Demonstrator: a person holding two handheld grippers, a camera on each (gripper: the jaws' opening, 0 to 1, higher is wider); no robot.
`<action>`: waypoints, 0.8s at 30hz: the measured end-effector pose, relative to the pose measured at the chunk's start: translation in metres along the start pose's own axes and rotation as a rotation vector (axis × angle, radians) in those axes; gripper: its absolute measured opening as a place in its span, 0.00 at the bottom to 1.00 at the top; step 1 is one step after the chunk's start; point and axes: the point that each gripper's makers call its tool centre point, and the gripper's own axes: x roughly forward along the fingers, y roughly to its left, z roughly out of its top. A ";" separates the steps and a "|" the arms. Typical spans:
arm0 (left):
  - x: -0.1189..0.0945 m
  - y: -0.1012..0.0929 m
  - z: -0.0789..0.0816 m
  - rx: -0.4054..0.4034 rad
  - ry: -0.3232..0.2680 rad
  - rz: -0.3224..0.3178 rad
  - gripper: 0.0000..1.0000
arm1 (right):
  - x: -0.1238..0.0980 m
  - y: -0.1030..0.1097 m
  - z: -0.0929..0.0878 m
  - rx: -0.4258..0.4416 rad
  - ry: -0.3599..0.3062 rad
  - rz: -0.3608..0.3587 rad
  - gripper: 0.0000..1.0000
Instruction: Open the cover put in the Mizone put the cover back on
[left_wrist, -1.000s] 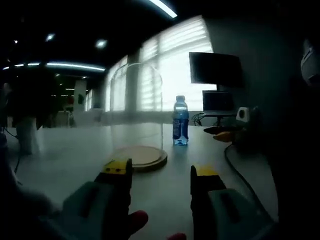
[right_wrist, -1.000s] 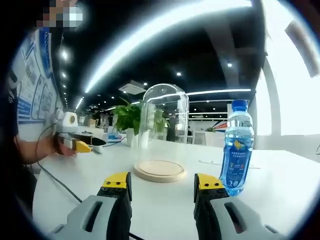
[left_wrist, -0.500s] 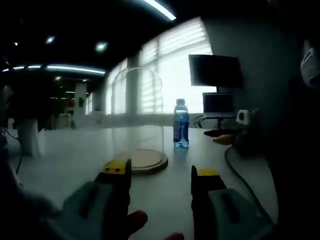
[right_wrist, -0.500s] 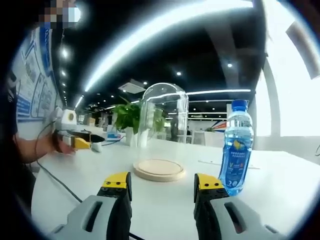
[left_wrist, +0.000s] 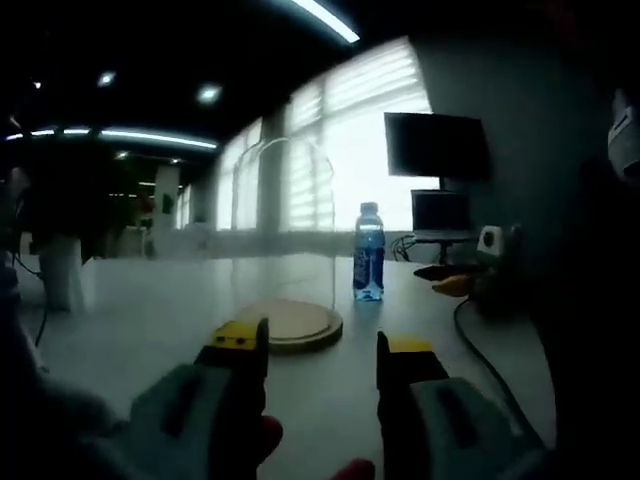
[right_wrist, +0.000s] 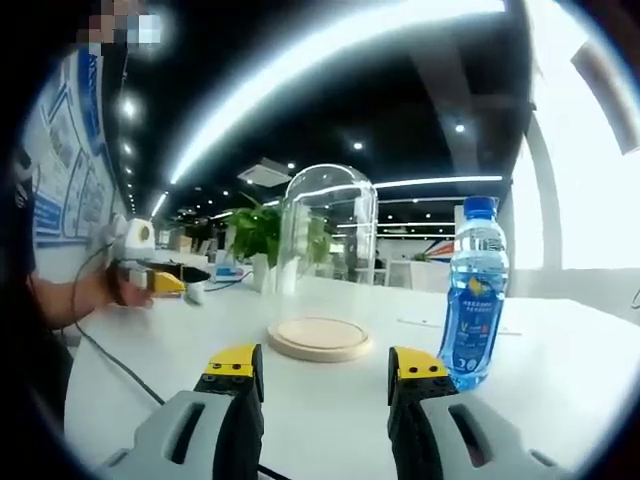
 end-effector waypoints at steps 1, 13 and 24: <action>0.000 0.000 0.001 -0.005 -0.004 -0.001 0.35 | 0.000 0.000 0.000 0.002 -0.001 -0.001 0.43; 0.000 0.008 0.004 -0.040 -0.022 0.012 0.35 | -0.001 -0.003 0.000 -0.011 -0.006 0.014 0.43; 0.000 0.008 -0.002 -0.022 0.001 0.020 0.34 | -0.001 -0.008 -0.002 -0.011 -0.003 0.005 0.43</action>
